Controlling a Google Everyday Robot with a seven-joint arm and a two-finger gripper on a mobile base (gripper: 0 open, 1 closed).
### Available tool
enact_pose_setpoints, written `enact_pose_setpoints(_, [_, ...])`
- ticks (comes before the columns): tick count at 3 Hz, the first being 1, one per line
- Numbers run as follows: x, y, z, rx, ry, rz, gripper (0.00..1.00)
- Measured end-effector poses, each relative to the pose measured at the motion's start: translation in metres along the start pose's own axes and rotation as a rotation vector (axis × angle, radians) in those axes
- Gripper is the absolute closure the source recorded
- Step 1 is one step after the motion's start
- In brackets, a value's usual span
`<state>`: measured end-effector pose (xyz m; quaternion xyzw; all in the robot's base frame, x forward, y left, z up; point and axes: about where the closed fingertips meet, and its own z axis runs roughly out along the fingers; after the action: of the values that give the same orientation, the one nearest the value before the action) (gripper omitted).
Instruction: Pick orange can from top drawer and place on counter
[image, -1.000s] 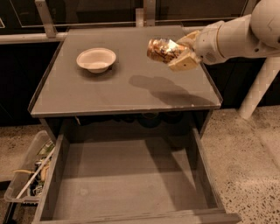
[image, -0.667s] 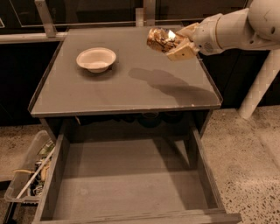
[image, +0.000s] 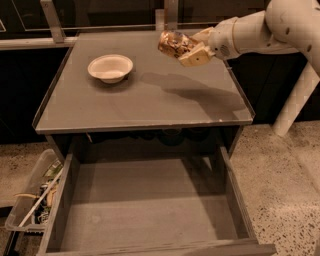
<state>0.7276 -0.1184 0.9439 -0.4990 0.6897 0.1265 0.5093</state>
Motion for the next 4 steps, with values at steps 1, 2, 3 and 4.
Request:
enact_pose_setpoints(1, [0.003,0.009,0.011,-0.033,0.045,0.002,1.0])
enact_pose_setpoints(2, [0.008,0.024,0.017,-0.05,0.089,-0.003,1.0])
enact_pose_setpoints(3, [0.027,0.034,0.027,-0.074,0.134,0.027,1.0])
enact_pose_setpoints(4, [0.044,0.044,0.04,-0.112,0.154,0.064,1.0])
